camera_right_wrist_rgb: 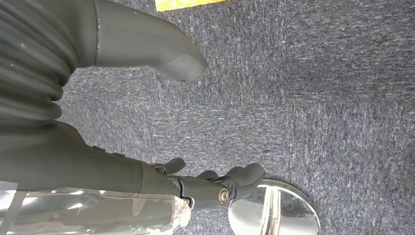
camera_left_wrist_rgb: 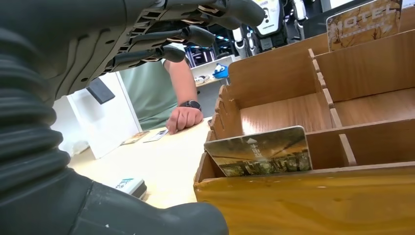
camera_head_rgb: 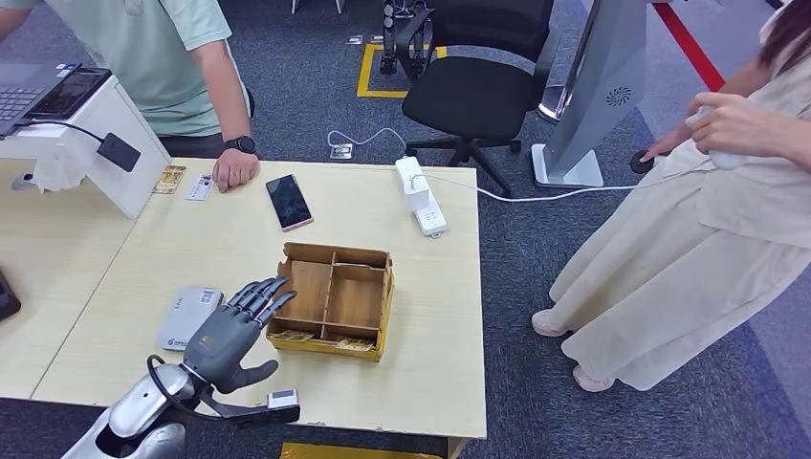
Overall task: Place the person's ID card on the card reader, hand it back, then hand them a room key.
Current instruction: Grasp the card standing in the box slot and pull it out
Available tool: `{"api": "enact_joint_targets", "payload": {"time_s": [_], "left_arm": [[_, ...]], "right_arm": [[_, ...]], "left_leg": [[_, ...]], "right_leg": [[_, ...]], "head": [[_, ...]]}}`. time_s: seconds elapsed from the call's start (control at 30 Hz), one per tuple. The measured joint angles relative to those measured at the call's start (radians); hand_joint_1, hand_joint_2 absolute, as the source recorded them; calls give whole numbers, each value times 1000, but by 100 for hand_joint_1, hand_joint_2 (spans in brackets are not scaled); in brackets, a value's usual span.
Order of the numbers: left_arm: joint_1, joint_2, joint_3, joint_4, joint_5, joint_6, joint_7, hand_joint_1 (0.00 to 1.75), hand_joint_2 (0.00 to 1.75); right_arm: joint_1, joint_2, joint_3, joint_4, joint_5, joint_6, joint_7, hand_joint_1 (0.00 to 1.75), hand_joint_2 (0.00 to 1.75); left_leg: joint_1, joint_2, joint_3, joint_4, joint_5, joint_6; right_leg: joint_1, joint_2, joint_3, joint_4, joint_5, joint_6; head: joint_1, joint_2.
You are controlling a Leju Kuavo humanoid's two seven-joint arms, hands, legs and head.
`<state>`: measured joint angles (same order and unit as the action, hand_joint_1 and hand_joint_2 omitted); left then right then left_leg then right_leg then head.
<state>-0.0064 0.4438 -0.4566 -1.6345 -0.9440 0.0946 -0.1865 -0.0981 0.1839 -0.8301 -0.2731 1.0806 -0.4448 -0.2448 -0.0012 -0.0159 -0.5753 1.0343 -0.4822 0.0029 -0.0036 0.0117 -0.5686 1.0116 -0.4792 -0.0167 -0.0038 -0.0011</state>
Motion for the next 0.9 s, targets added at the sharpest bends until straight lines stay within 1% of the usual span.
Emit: {"api": "enact_joint_targets", "payload": {"time_s": [0.33,0.73,0.9], "left_arm": [[24,21,-24,4,25,-7,1,0,175],[34,18,-51,4,-11,1,21,0,175],[24,7,-64,12,-35,20,35,0,175]], "right_arm": [[0,0,4,0,-5,0,4,0,175],[-2,0,12,0,-6,0,5,0,175],[-3,0,19,0,-5,3,7,0,175]], "left_leg": [[0,0,0,0,0,0],[0,0,0,0,0,0],[0,0,0,0,0,0]], "right_leg": [[0,0,0,0,0,0],[0,0,0,0,0,0],[0,0,0,0,0,0]], "head": [[0,0],[0,0],[0,0]]}}
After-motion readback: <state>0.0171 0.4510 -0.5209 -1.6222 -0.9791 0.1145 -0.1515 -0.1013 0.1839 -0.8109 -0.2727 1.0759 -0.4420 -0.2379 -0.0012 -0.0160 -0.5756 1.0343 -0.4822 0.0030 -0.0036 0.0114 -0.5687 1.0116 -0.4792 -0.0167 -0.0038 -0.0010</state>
